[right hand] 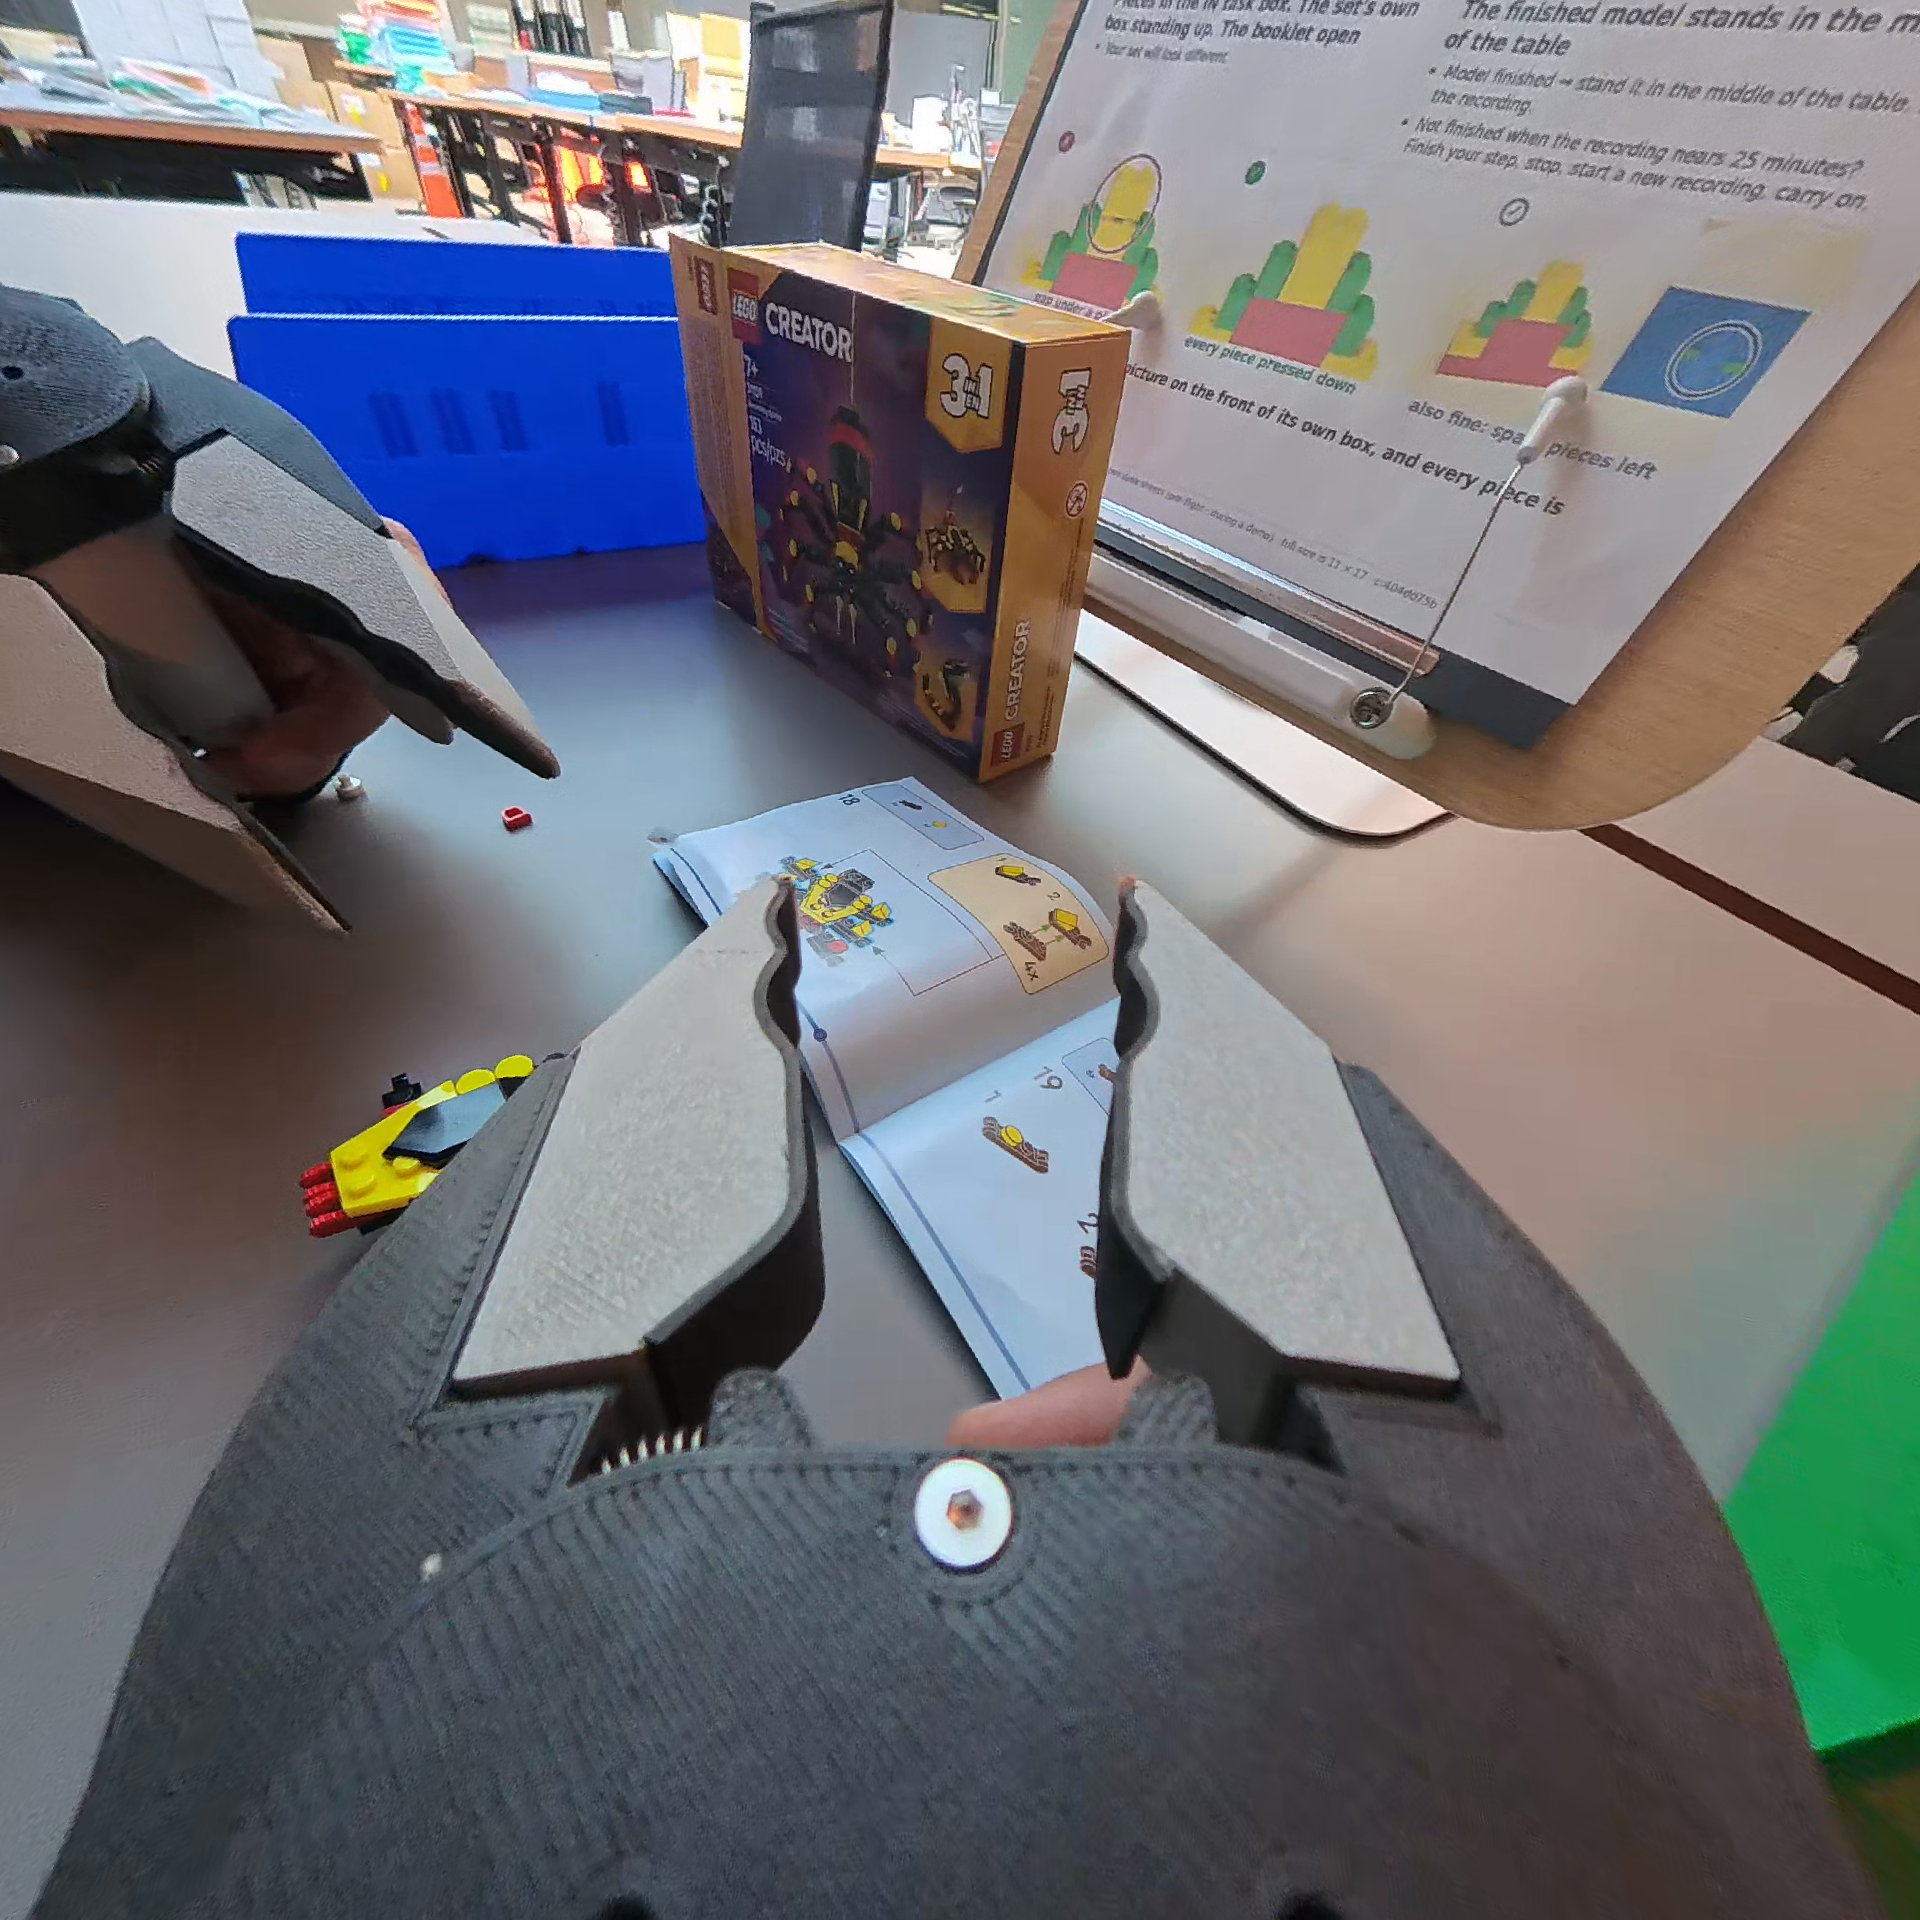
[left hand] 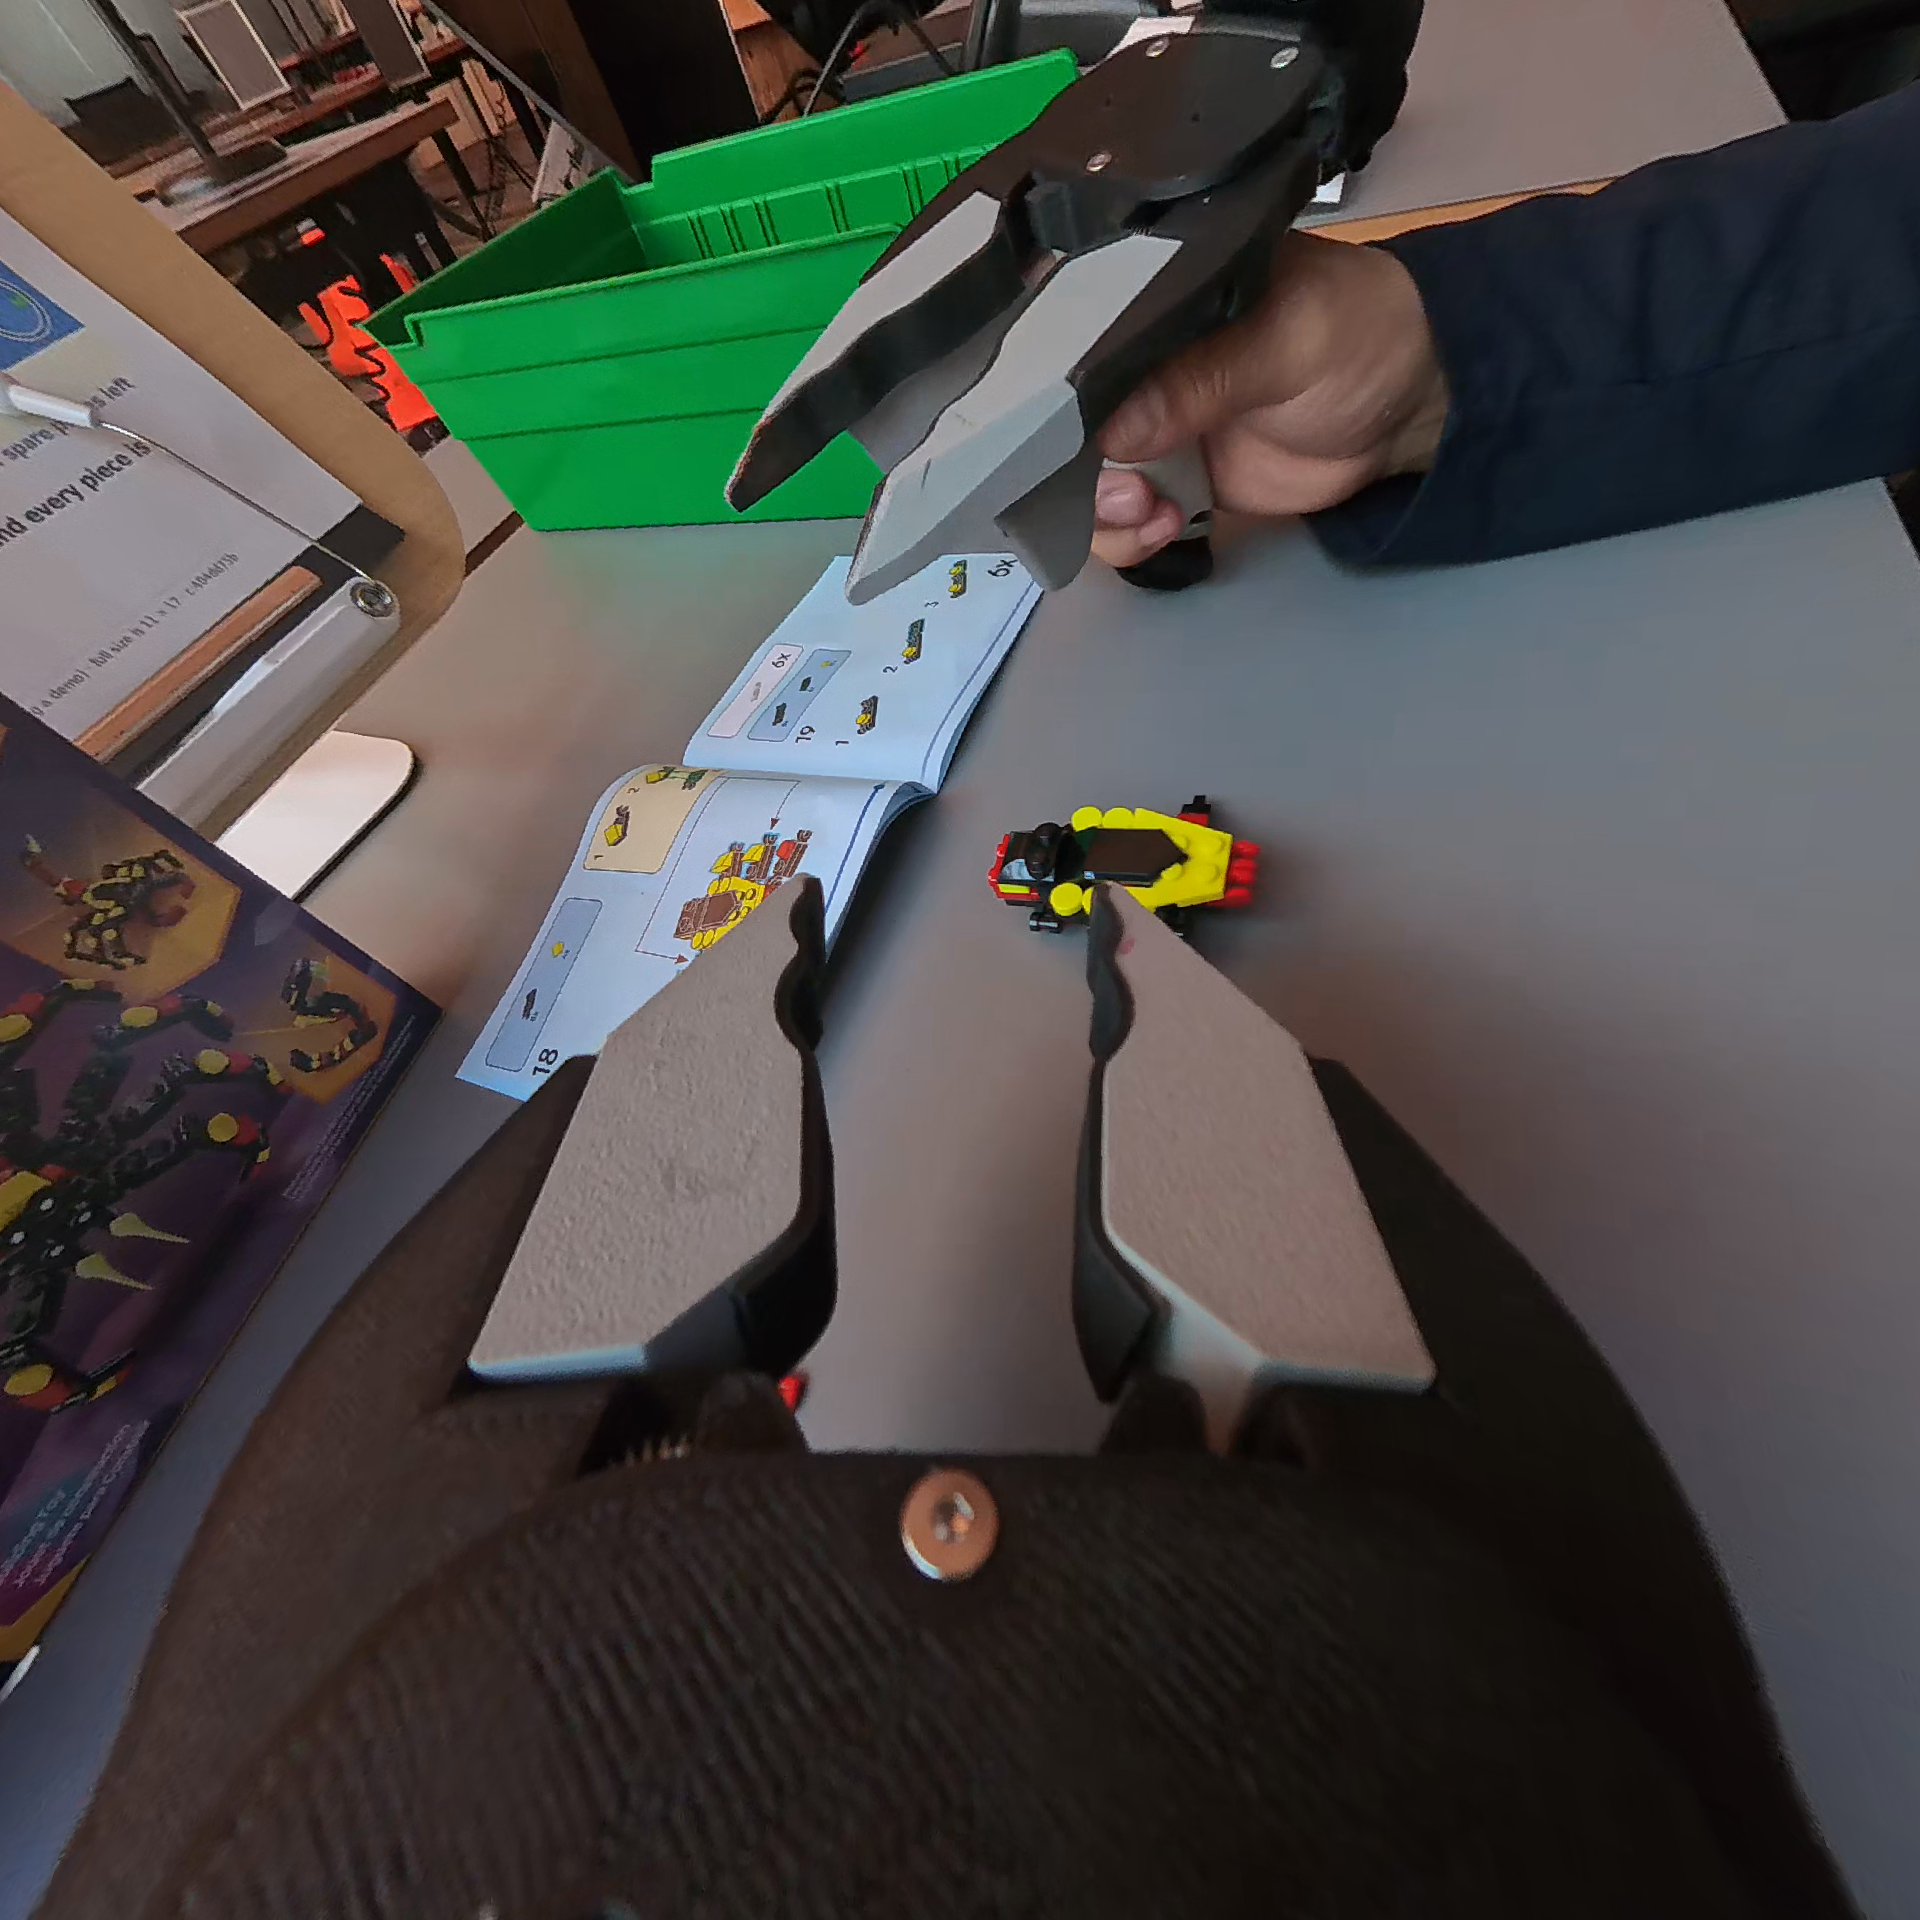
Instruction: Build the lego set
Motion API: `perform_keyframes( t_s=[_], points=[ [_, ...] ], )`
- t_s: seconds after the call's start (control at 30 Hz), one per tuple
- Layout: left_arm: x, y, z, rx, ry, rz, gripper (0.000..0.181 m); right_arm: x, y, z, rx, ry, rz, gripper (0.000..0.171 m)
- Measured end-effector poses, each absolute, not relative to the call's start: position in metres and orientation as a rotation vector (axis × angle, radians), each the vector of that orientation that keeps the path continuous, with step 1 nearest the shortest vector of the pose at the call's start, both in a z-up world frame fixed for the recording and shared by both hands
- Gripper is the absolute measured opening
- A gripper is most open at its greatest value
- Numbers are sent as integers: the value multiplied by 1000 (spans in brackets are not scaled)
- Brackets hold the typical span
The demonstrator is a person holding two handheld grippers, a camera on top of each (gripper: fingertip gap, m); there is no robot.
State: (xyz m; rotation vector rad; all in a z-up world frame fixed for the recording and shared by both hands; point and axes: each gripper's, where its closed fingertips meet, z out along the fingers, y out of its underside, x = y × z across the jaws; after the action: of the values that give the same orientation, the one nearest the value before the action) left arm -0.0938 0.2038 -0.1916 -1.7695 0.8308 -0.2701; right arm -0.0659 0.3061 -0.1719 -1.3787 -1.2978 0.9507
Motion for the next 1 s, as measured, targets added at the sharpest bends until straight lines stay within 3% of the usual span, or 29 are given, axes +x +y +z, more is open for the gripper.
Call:
perform_keyframes(
  t_s=[0.03, 0.33, 0.53, 0.63, 1.0],
  points=[
    [-94, 204, -191, -1768, 831, -268, 48, -66, 306, -172, -1379, -1296, 947, 58],
    [-107, 208, -179, -1748, 761, -231, 44, -50, 330, -143, -1317, -1094, 856, 53],
    [-133, 222, -198, -1885, 676, -103, 36, -32, 351, -126, -1313, -945, 799, 47],
    [-135, 224, -203, -1926, 646, -150, 32, -30, 354, -126, -1315, -932, 776, 39],
    [-129, 222, -205, -1924, 680, -148, 28, -35, 353, -135, -1319, -973, 729, 38]
  ],
)
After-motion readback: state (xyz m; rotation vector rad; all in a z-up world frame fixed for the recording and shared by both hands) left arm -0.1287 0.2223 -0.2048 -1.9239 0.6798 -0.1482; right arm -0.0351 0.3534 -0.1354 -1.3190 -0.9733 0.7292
